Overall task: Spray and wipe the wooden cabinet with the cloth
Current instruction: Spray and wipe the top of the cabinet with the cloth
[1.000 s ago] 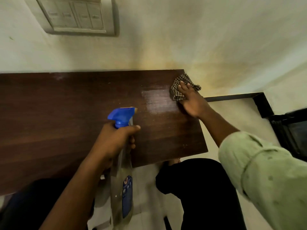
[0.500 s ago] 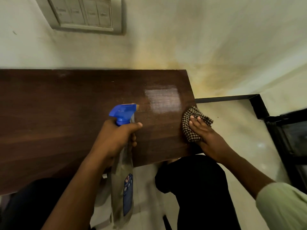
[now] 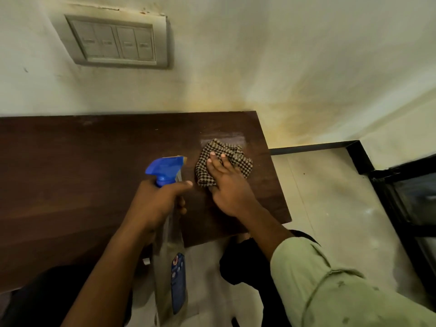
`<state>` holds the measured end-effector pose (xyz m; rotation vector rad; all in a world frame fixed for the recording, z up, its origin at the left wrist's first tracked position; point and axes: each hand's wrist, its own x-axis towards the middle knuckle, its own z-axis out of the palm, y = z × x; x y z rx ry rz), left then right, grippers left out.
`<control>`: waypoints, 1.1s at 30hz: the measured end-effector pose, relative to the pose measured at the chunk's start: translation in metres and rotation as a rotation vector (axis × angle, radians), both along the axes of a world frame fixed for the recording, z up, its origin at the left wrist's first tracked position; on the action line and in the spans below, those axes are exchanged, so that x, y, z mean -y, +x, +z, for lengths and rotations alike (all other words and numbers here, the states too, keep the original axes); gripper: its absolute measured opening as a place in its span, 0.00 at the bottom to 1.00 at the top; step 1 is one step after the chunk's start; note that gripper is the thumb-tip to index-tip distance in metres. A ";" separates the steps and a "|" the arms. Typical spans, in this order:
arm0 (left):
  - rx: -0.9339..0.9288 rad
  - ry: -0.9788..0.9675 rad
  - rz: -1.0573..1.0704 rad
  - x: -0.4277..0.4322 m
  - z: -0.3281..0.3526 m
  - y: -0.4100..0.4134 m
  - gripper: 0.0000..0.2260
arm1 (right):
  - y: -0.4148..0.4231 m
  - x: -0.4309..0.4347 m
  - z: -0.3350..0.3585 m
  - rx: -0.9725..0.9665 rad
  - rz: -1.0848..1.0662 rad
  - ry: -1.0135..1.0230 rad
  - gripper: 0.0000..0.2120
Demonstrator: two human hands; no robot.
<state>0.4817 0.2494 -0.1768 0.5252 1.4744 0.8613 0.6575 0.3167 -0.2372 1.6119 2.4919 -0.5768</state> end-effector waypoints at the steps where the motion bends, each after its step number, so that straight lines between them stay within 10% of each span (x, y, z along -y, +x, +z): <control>1: 0.003 -0.006 0.002 0.000 -0.001 -0.001 0.08 | 0.000 -0.001 0.001 0.010 0.044 0.004 0.31; 13: 0.015 -0.010 -0.010 0.006 0.003 -0.015 0.07 | 0.043 -0.064 0.008 0.017 -0.426 0.002 0.27; 23: 0.021 -0.048 0.036 0.000 0.000 -0.007 0.08 | -0.004 -0.042 -0.001 -0.035 0.088 0.042 0.31; 33: 0.005 -0.047 0.029 0.002 0.009 -0.016 0.15 | 0.009 -0.104 0.003 0.060 -0.377 -0.025 0.29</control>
